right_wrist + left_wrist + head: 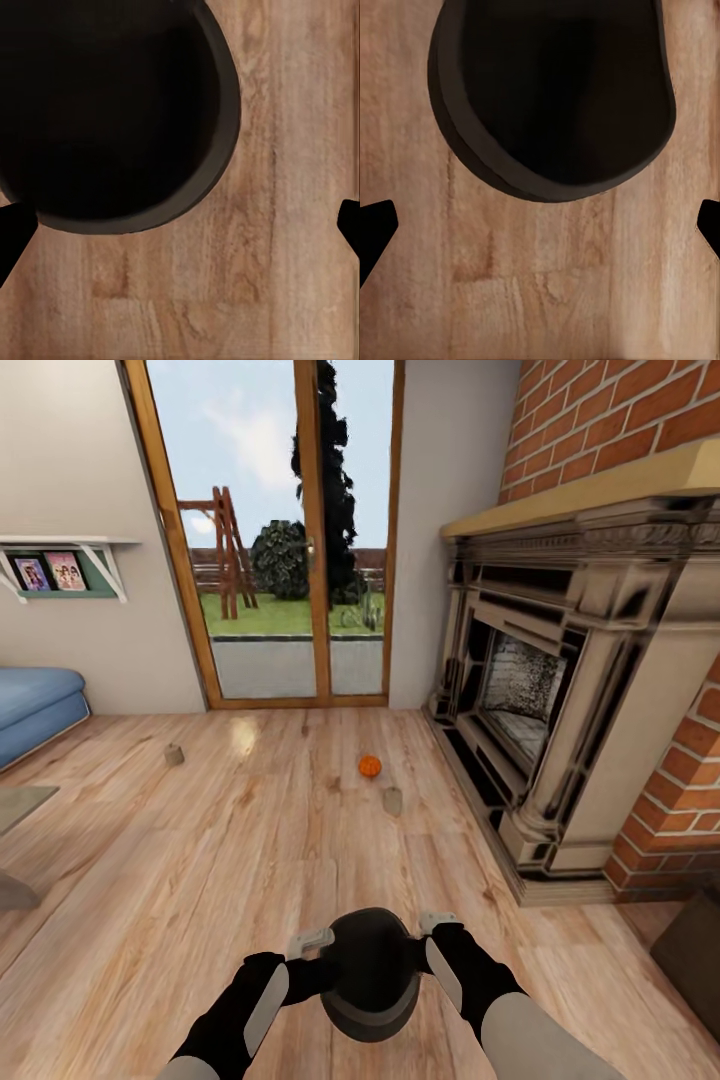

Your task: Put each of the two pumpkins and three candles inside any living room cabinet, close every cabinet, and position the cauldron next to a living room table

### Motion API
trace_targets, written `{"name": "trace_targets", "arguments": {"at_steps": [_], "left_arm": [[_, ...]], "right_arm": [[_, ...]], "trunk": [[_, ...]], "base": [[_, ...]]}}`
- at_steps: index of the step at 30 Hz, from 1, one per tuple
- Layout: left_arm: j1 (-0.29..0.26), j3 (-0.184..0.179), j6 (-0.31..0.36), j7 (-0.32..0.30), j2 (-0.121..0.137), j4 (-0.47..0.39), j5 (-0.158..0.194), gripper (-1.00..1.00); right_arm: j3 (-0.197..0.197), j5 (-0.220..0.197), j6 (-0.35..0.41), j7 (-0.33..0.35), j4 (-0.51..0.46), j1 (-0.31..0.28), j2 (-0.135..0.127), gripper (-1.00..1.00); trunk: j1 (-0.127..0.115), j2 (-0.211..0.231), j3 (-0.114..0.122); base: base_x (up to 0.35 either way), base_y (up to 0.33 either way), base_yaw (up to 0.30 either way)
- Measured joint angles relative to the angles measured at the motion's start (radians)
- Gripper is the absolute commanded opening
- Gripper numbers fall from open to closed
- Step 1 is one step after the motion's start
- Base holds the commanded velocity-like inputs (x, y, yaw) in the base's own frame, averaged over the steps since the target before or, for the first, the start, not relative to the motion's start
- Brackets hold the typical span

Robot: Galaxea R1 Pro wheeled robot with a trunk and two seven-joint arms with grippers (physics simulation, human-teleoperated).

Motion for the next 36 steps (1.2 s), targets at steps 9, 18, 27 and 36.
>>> {"name": "trace_targets", "arguments": {"at_steps": [9,18,27,36], "left_arm": [[0.0,-0.001,0.0,0.001,0.0,0.001,0.0,1.0],[0.0,-0.001,-0.005,0.002,0.0,0.002,-0.001,1.0],[0.0,-0.001,-0.006,0.002,0.0,0.002,0.0,1.0],[0.0,0.004,-0.003,0.002,0.0,0.002,0.001,1.0]], "right_arm": [[0.0,0.0,0.0,0.0,0.0,0.0,0.0,1.0],[0.0,0.0,0.0,0.0,0.0,-0.001,0.0,1.0],[0.0,0.0,0.0,0.0,0.0,0.0,0.0,1.0],[0.001,0.0,-0.024,0.0,0.0,0.001,0.0,1.0]], "trunk": [[0.0,0.0,0.0],[0.0,0.0,0.0],[0.0,0.0,0.0],[0.034,-0.063,-0.028]], "base": [[0.051,-0.049,0.0],[0.038,-0.088,0.0],[0.001,-0.002,0.0],[0.0,0.0,0.0]]}}
